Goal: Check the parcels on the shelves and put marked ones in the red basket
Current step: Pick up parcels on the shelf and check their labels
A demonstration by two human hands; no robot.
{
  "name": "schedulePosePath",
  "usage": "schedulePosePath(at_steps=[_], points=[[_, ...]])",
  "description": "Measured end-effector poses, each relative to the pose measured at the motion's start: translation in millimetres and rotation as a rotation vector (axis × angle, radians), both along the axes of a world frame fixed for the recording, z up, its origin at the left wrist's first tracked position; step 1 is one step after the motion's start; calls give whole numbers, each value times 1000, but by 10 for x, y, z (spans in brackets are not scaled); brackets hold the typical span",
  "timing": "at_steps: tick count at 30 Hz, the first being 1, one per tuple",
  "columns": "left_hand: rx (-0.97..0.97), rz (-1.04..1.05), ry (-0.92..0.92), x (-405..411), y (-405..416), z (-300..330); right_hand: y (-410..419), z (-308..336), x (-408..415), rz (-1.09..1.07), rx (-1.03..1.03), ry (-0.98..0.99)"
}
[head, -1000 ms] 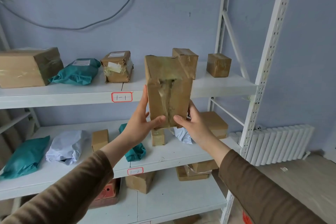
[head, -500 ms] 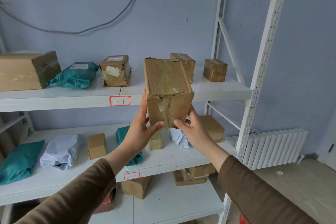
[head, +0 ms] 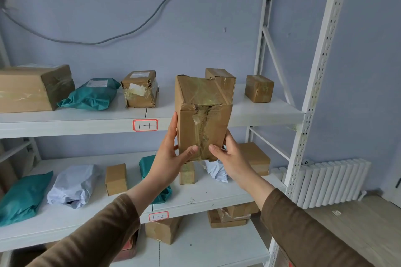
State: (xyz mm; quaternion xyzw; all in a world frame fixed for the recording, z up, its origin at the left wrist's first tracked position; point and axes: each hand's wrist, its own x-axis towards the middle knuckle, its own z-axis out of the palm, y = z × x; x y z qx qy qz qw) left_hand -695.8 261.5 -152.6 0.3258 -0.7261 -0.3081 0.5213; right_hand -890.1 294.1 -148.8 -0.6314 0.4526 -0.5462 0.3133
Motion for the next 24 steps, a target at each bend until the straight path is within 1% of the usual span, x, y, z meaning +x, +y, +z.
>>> schedulePosePath(at_steps=[5, 7, 10, 12, 13, 14, 15, 17, 19, 20, 21, 22, 24], points=[[34, -47, 51, 28, -32, 67, -51, 15, 42, 6, 18, -53], [56, -34, 80, 29, -39, 104, -73, 47, 67, -14, 6, -92], [178, 36, 111, 4, -44, 198, -87, 138, 136, -91, 26, -295], [281, -4, 138, -23, -51, 267, -60, 245, 179, -145, 61, -414], [334, -39, 166, -38, -57, 303, -51, 294, 193, -176, 70, -391], [398, -72, 223, -39, -70, 329, -29, 341, 210, -209, 59, -314], [476, -103, 318, -32, -101, 344, -26, 369, 223, -249, 14, -212], [636, -166, 550, 12, -204, 326, -43, 400, 237, -281, -167, -57], [716, -264, 682, 62, -301, 261, -85, 414, 224, -285, -349, 143], [742, -297, 728, 73, -357, 223, -115, 409, 217, -257, -402, 217], [759, -314, 766, 69, -411, 187, -135, 409, 216, -215, -415, 233], [763, -320, 796, 60, -459, 165, -135, 425, 226, -180, -399, 200], [749, -310, 851, 31, -533, 178, -210, 427, 202, -166, -319, 53]])
